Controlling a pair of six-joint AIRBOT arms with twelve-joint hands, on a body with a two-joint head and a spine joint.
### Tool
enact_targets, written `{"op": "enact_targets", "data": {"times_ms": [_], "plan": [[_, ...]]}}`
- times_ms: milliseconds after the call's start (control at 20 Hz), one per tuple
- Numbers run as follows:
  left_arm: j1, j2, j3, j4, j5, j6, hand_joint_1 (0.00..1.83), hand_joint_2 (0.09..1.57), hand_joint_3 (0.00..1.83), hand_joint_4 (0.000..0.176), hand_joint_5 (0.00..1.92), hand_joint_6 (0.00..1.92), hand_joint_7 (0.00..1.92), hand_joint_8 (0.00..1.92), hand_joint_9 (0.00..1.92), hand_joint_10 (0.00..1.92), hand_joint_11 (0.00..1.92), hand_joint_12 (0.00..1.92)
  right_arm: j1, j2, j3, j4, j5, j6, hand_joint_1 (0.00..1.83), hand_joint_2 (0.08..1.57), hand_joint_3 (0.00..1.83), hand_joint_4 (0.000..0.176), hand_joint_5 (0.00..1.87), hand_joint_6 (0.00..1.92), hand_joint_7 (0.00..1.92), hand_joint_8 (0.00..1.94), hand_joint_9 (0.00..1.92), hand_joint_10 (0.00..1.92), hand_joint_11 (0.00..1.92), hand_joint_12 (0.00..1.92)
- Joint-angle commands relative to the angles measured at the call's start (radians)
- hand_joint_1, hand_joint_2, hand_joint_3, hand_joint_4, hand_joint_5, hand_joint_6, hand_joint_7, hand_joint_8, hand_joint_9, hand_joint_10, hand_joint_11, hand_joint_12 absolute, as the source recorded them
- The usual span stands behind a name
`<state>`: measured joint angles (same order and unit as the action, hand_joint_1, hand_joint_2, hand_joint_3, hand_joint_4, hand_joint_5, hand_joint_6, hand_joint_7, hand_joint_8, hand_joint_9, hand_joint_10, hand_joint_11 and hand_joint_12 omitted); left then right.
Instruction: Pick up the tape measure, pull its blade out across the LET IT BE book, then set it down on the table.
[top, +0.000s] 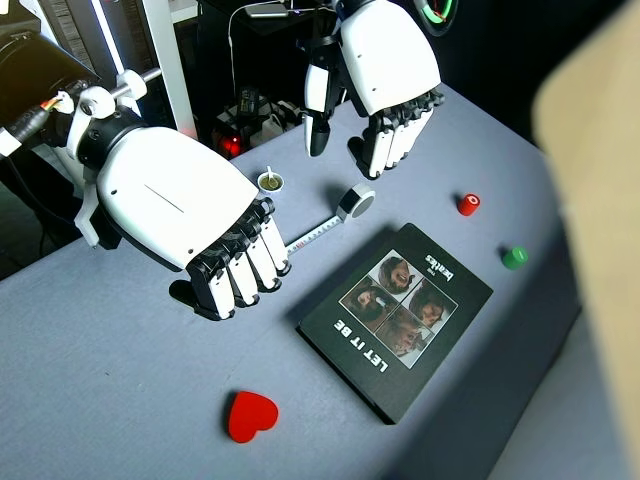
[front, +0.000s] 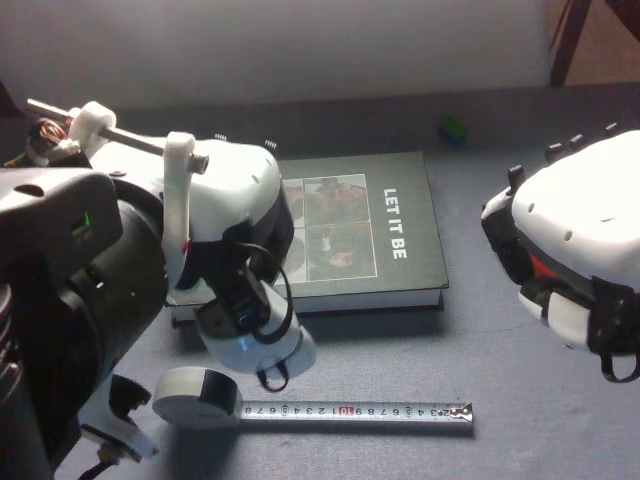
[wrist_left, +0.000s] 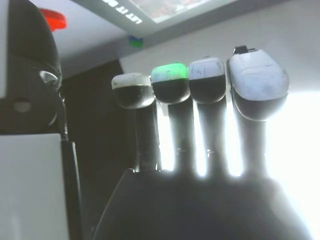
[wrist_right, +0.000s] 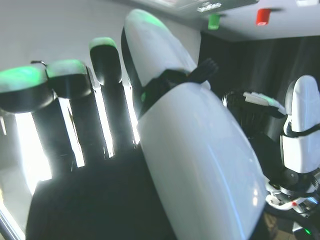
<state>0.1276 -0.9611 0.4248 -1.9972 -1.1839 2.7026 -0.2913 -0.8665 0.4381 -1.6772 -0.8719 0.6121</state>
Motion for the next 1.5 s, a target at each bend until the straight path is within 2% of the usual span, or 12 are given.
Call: {"op": "enact_targets", "data": {"times_ms": [0, 50, 450, 650, 750, 800, 900, 950, 1050, 1350, 1400, 1450], "plan": [[-0.007, -0.001, -0.004, 0.089, -0.004, -0.001, 0.35, 0.99, 0.10, 0.038, 0.21, 0.06, 0.13, 0.06, 0.13, 0.07, 0.00, 0.54, 0.006, 0.005, -0.005, -0.077, -0.030, -0.001, 0.05, 1.11, 0.12, 0.062, 0.06, 0.05, 0.06, 0.05, 0.06, 0.07, 0.00, 0.57], [-0.007, 0.000, -0.002, 0.089, -0.008, -0.001, 0.35, 1.04, 0.01, 0.038, 0.23, 0.01, 0.15, 0.00, 0.15, 0.01, 0.00, 0.50, 0.006, 0.005, -0.005, -0.077, -0.030, -0.001, 0.03, 1.18, 0.01, 0.060, 0.06, 0.00, 0.07, 0.00, 0.08, 0.01, 0.00, 0.52], [0.006, 0.074, 0.023, 0.057, 0.085, -0.001, 0.35, 1.04, 0.00, 0.036, 0.25, 0.00, 0.21, 0.00, 0.20, 0.00, 0.00, 0.61, 0.001, 0.005, -0.005, -0.077, -0.028, -0.004, 0.07, 1.16, 0.00, 0.058, 0.08, 0.00, 0.08, 0.00, 0.09, 0.00, 0.00, 0.54], [0.026, 0.228, 0.020, 0.013, 0.316, -0.001, 0.35, 1.04, 0.00, 0.030, 0.25, 0.00, 0.22, 0.01, 0.20, 0.00, 0.00, 0.61, -0.004, 0.005, -0.007, -0.077, -0.028, -0.004, 0.08, 1.15, 0.00, 0.057, 0.09, 0.00, 0.08, 0.00, 0.09, 0.00, 0.00, 0.57], [0.026, 0.295, 0.016, 0.009, 0.408, -0.001, 0.53, 1.00, 0.00, 0.001, 0.27, 0.01, 0.22, 0.00, 0.21, 0.00, 0.00, 0.60, -0.008, 0.005, -0.008, -0.077, -0.028, -0.004, 0.08, 1.15, 0.00, 0.056, 0.09, 0.00, 0.08, 0.00, 0.11, 0.00, 0.00, 0.60], [0.026, 0.325, 0.014, 0.009, 0.441, 0.010, 0.75, 0.96, 0.00, 0.000, 0.33, 0.00, 0.32, 0.00, 0.28, 0.01, 0.02, 0.68, -0.008, 0.004, -0.008, -0.077, -0.028, -0.004, 0.08, 1.15, 0.00, 0.056, 0.09, 0.00, 0.08, 0.00, 0.12, 0.01, 0.00, 0.61], [0.027, 0.363, 0.024, 0.008, 0.509, 0.067, 0.79, 0.97, 0.00, 0.000, 0.38, 0.00, 0.37, 0.00, 0.34, 0.01, 0.05, 0.72, -0.007, 0.004, -0.007, -0.077, -0.028, -0.006, 0.08, 1.15, 0.00, 0.056, 0.09, 0.00, 0.09, 0.01, 0.12, 0.01, 0.00, 0.61], [0.027, 0.365, 0.033, 0.008, 0.535, 0.093, 0.90, 1.02, 0.00, 0.000, 0.52, 0.01, 0.49, 0.00, 0.47, 0.01, 0.19, 0.75, -0.007, 0.004, -0.007, -0.077, -0.028, -0.006, 0.08, 1.15, 0.00, 0.048, 0.11, 0.01, 0.11, 0.01, 0.13, 0.01, 0.00, 0.61], [0.029, 0.365, 0.072, -0.011, 0.638, 0.136, 0.98, 1.05, 0.00, 0.000, 0.60, 0.00, 0.55, 0.00, 0.55, 0.00, 0.30, 0.73, -0.007, 0.004, -0.007, -0.077, -0.028, -0.009, 0.07, 1.15, 0.00, 0.043, 0.11, 0.01, 0.12, 0.01, 0.11, 0.00, 0.00, 0.57], [0.009, 0.361, 0.113, 0.028, 0.716, 0.161, 1.09, 1.10, 0.00, 0.000, 0.65, 0.00, 0.63, 0.00, 0.63, 0.00, 0.41, 0.69, -0.007, 0.004, -0.008, -0.077, -0.025, -0.012, 0.07, 1.15, 0.00, 0.042, 0.14, 0.01, 0.14, 0.00, 0.15, 0.01, 0.00, 0.64], [0.010, 0.361, 0.115, -0.003, 0.719, 0.178, 1.10, 1.10, 0.00, 0.000, 0.66, 0.00, 0.64, 0.00, 0.64, 0.01, 0.41, 0.69, -0.009, 0.004, -0.008, -0.077, -0.025, -0.013, 0.07, 1.15, 0.00, 0.042, 0.14, 0.01, 0.15, 0.01, 0.15, 0.01, 0.00, 0.64], [0.009, 0.361, 0.115, -0.084, 0.716, 0.265, 1.13, 1.10, 0.00, 0.000, 0.68, 0.00, 0.67, 0.00, 0.67, 0.00, 0.44, 0.67, -0.012, 0.004, -0.008, -0.077, -0.023, -0.013, 0.08, 1.17, 0.00, 0.040, 0.14, 0.00, 0.15, 0.00, 0.15, 0.00, 0.00, 0.61]]}}
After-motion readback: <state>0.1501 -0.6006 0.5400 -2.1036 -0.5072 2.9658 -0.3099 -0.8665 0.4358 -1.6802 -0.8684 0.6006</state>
